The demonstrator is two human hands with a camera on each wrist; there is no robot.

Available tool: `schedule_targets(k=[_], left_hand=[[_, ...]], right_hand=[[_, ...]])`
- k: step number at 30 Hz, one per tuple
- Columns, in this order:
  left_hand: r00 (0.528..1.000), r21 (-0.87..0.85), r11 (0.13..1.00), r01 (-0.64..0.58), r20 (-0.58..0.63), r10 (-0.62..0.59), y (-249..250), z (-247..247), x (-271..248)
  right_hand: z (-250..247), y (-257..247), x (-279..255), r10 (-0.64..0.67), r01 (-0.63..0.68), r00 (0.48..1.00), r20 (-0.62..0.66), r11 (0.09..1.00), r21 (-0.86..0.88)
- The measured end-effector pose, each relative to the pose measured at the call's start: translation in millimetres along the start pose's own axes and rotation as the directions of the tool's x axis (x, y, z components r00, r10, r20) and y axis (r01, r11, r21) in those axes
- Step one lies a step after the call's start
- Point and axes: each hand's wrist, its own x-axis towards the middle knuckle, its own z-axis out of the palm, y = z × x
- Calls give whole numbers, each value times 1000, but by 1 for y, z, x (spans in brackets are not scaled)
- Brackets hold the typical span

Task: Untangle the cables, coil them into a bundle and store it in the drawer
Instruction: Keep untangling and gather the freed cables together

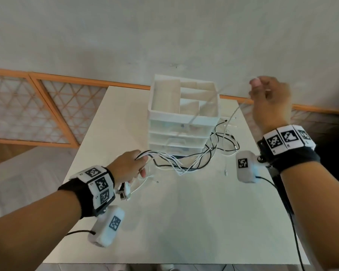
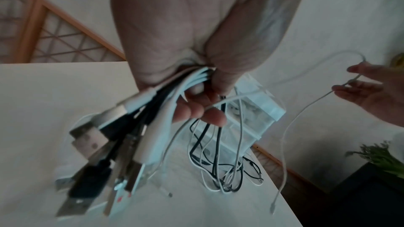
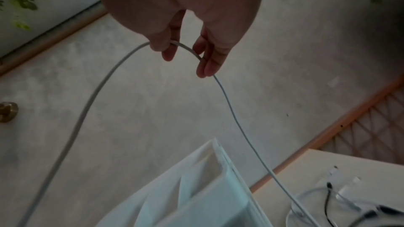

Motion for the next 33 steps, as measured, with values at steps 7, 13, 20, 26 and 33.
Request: schedule_targets(k=[7, 13, 20, 26, 33], left_hand=[[999, -109, 994, -6, -34, 3, 7, -2, -7], [998, -238, 970, -55, -6, 55, 29, -5, -10], [988, -153, 985, -78, 122, 97, 49, 9, -7], [990, -174, 979, -103, 80, 118, 56, 11, -8], [986, -284, 956, -73, 127, 113, 46, 7, -13]], right_hand=[[-4, 8, 3, 60, -52, 998, -35, 977, 207], [14, 58, -69, 367, -271, 804, 468, 927, -261], [48, -10, -138, -251, 241, 812, 527, 966, 88], [63, -31, -139, -254, 233, 748, 614, 966, 115], [60, -22, -127, 44, -124, 851, 523, 985, 118]])
